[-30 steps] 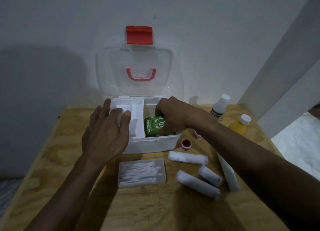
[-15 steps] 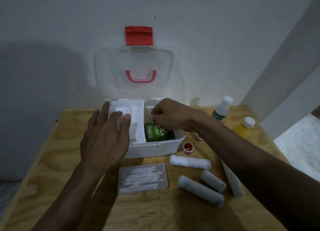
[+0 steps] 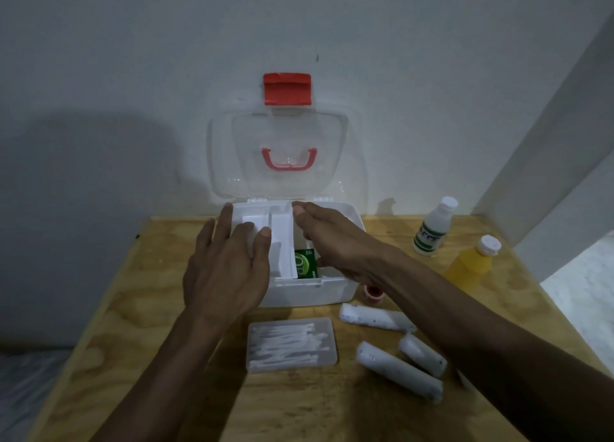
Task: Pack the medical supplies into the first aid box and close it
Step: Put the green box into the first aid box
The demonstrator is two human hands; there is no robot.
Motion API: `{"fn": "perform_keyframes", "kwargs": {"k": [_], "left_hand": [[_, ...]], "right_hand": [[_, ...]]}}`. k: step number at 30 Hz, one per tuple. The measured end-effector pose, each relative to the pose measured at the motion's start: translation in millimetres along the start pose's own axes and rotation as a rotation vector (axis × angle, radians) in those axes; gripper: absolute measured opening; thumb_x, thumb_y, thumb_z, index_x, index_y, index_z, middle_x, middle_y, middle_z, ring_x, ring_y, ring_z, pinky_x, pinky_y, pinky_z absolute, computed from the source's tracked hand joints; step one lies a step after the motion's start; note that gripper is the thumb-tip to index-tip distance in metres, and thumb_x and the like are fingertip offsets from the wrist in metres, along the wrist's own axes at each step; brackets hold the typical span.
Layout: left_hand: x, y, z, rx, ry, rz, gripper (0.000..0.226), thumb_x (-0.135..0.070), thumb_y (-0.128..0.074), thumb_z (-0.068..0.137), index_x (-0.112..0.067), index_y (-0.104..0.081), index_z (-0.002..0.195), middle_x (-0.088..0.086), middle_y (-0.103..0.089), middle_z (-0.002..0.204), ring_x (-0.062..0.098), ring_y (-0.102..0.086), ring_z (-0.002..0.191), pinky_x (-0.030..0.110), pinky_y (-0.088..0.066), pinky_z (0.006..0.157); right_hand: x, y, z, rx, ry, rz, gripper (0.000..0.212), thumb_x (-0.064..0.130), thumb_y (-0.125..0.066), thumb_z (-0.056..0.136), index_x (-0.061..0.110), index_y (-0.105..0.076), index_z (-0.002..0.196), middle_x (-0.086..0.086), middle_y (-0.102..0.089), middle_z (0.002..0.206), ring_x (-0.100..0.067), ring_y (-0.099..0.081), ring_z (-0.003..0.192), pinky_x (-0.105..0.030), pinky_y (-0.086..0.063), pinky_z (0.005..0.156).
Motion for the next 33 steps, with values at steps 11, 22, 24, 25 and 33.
{"fn": "perform_keyframes", "kwargs": {"k": [11,22,24,25,33], "left_hand": [[1.0,-1.7,0.2,-0.011,0.002,-0.004,0.072,-0.063,-0.009,0.088,-0.028,-0.051,0.135,-0.001,-0.019,0.163,0.025,-0.016,0.15,0.048,-0.027,0.116],[6.6,-8.1,7.0,-0.043,-0.035,0.018,0.072,-0.063,-0.009,0.091,-0.025,-0.054,0.132,0.003,-0.025,0.161,0.023,-0.018,0.149,0.046,-0.024,0.119],[6.8,-8.1,7.0,-0.037,-0.038,0.019,0.074,-0.064,-0.006,0.091,-0.026,-0.054,0.132,0.003,-0.025,0.161,0.022,-0.017,0.15,0.047,-0.025,0.118],[5.8,-7.2,6.4,-0.034,-0.039,0.019,0.074,-0.064,-0.006,0.09,-0.026,-0.053,0.133,0.003,-0.024,0.161,0.022,-0.017,0.15,0.046,-0.024,0.119],[7.4,-7.8,6.8,-0.042,-0.033,0.02,0.071,-0.063,-0.009,0.091,-0.026,-0.053,0.132,0.003,-0.024,0.161,0.023,-0.018,0.149,0.045,-0.026,0.118]], "right_hand": [[-5.5,-6.8,3.9,0.009,-0.028,0.026,0.055,0.055,-0.034,0.099,0.038,-0.021,0.15,0.004,-0.026,0.159,-0.026,-0.036,0.14,-0.049,-0.033,0.113],[2.7,-8.9,-0.6,0.065,0.018,-0.116,0.061,0.052,-0.028,0.101,0.044,0.009,0.148,-0.009,-0.044,0.149,-0.025,-0.054,0.122,-0.043,-0.039,0.108],[1.2,-9.7,0.2,0.08,0.024,-0.121,0.062,0.053,-0.029,0.1,0.046,0.012,0.146,-0.008,-0.043,0.15,-0.027,-0.053,0.124,-0.042,-0.038,0.109],[0.8,-10.1,0.7,0.085,0.03,-0.129,0.062,0.054,-0.029,0.1,0.047,0.013,0.146,-0.007,-0.043,0.15,-0.027,-0.054,0.124,-0.043,-0.038,0.109],[0.4,-10.6,2.1,0.088,0.021,-0.139,0.06,0.056,-0.029,0.099,0.046,0.005,0.147,-0.009,-0.046,0.147,-0.026,-0.054,0.123,-0.047,-0.039,0.109]]}}
Point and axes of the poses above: each hand's wrist, its own z-axis towards the middle knuckle, its own y-axis out of the back of the hand, x = y × z, the point moved 7 cm from there along z, towards the middle knuckle
